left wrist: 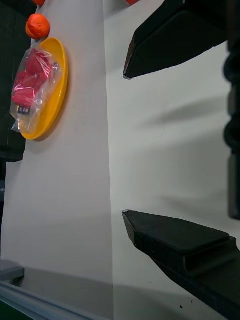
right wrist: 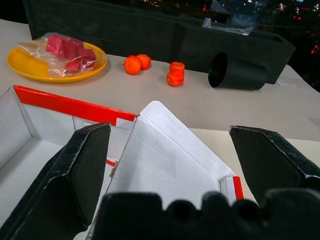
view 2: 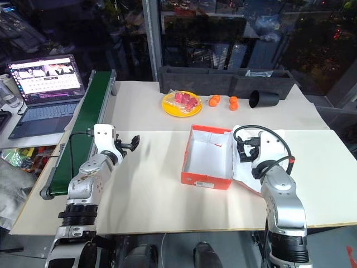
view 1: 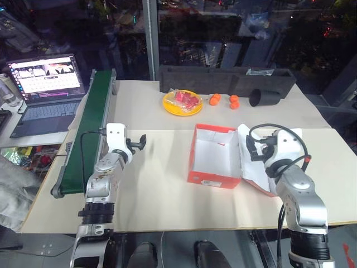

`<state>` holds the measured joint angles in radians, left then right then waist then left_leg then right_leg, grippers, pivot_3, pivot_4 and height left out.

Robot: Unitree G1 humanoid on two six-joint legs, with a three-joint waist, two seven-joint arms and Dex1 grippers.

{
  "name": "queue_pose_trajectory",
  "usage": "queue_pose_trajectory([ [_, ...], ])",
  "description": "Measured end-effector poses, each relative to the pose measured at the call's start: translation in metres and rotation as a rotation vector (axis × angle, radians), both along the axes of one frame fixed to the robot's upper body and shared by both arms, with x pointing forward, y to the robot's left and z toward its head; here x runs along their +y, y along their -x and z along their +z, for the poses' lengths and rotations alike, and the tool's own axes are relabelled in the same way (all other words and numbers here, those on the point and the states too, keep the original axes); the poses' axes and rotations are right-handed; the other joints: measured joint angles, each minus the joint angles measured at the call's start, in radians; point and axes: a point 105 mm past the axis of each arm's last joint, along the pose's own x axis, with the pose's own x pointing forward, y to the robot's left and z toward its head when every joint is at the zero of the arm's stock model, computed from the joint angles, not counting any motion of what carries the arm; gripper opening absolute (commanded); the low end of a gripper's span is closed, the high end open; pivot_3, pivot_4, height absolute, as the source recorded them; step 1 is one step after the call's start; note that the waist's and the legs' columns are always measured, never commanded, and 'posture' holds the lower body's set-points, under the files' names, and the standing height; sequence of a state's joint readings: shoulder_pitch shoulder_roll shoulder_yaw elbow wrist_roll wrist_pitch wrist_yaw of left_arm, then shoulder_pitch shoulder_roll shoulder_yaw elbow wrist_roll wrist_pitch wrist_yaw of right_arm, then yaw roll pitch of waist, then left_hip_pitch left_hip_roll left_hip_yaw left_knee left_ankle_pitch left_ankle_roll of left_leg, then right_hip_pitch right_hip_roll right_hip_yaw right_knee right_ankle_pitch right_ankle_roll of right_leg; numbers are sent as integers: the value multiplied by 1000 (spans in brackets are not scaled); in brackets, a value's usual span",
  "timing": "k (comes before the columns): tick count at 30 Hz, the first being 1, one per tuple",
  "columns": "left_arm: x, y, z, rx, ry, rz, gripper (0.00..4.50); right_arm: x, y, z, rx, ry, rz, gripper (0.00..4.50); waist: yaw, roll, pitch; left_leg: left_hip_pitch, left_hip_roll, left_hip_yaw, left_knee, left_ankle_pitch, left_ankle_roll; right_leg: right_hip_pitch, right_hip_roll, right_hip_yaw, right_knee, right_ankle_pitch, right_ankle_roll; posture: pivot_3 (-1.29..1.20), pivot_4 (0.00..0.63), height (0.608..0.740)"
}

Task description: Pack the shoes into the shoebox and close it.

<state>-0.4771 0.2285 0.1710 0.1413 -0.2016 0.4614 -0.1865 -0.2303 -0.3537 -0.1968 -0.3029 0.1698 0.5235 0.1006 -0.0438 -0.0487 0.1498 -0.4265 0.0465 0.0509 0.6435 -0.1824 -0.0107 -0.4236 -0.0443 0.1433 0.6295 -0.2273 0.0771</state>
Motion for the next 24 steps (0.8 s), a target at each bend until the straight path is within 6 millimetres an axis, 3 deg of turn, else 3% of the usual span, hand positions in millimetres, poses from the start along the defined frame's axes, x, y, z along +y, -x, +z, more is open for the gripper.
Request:
queue_pose_trajectory([
  [3,3,-1,2,-17,-22,6,4500,6,-5,5,-19,-34,15,4479,-5,0,0,0,0,0,0,0,0,-1,0,0,0,0,0,0,150,719],
  [5,2,-8,22,-99,-47,-1,4500,34,-17,41,-126,-147,129,4479,-16,1,2,-1,0,-1,0,1,-1,-2,1,0,1,1,-1,0,150,719],
  [7,2,-14,56,-204,-64,-10,4500,78,-14,91,-254,-179,350,4479,-21,1,2,0,1,-4,0,2,-1,0,2,-2,1,1,-1,0,150,719],
  [9,16,-16,76,-256,-89,21,4500,114,0,116,-313,-153,542,4479,-24,1,0,0,1,-6,-1,0,0,1,2,-5,1,0,-2,0,150,719],
  [10,24,-15,79,-263,-94,40,4500,127,6,117,-309,-145,609,4479,-24,2,-1,0,1,-8,-1,-1,0,2,1,-7,1,-1,-2,0,150,719],
  [13,59,-15,71,-201,-74,121,4500,170,13,99,-185,-127,832,4479,-25,2,-1,-5,2,-10,0,-3,-2,-2,0,-12,1,-2,-3,0,150,719],
  [16,82,-16,56,-101,-80,168,4500,205,33,76,-59,-86,1062,4479,-20,2,-1,-10,2,-17,0,-3,-2,-2,-1,-21,1,-2,-3,0,150,719],
  [18,94,-17,50,-51,-79,196,4500,212,43,65,0,-61,1145,4479,-9,2,-1,-12,1,-19,1,-3,-2,-2,-1,-24,1,-2,-3,0,150,719],
  [24,126,-12,33,73,-80,270,4500,201,62,29,148,-16,1212,4479,11,2,-1,-13,1,-20,2,-3,-2,-2,-2,-26,0,-2,-4,0,150,719],
])
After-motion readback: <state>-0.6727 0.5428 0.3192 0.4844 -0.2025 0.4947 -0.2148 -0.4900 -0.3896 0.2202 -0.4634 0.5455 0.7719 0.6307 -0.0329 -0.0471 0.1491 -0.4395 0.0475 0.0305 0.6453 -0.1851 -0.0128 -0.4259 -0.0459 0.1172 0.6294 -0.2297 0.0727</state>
